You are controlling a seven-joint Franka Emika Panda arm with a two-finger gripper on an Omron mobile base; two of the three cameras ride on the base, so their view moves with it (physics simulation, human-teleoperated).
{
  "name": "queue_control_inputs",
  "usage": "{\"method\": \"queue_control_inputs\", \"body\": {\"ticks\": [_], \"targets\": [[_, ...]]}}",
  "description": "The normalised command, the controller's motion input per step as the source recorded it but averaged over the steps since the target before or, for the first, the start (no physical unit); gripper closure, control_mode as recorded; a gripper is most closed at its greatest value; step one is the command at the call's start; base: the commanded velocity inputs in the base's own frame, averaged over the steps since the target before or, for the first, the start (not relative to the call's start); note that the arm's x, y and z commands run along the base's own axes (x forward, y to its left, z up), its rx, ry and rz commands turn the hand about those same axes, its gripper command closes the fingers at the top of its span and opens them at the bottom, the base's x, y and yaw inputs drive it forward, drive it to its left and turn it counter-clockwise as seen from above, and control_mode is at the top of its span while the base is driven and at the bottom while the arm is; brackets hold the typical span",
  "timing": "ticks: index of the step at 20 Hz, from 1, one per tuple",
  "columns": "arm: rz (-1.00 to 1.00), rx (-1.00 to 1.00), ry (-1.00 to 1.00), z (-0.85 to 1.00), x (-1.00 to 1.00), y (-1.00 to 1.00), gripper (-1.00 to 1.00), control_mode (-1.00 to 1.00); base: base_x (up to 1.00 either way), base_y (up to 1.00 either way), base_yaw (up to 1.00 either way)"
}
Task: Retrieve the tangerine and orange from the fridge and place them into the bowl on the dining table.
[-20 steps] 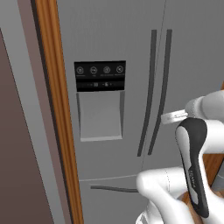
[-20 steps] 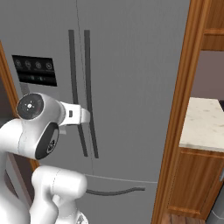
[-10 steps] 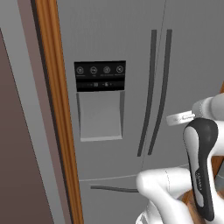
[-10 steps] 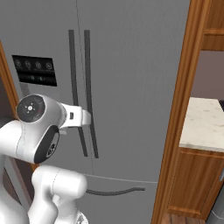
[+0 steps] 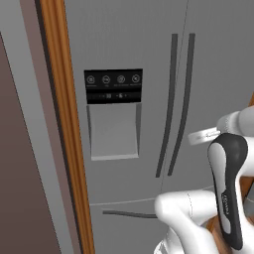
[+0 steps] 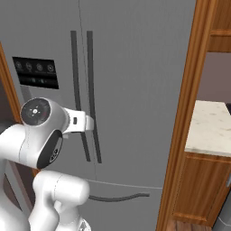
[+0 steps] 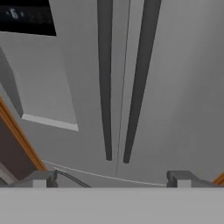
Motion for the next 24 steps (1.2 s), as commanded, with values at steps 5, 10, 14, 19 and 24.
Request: {"method": "queue_control_inputs", "body": {"ticks": [5, 10, 14, 19, 24], "targets": [[0.0, 0.0, -0.02, -0.29, 0.0, 0.02, -1.0, -1.0, 0.0, 0.0, 0.0], [0.0, 0.0, -0.01, -0.26, 0.0, 0.04, -1.0, -1.0, 0.0, 0.0, 0.0], [0.0, 0.0, -0.04, -0.23, -0.09, 0.0, -1.0, -1.0, 0.0, 0.0, 0.0], [0.0, 0.0, 0.0, 0.0, 0.0, 0.0, -1.0, 1.0, -0.21, 0.0, 0.0], [0.0, 0.0, 0.0, 0.0, 0.0, 0.0, -1.0, 1.0, -0.39, 0.0, 0.0]]}}
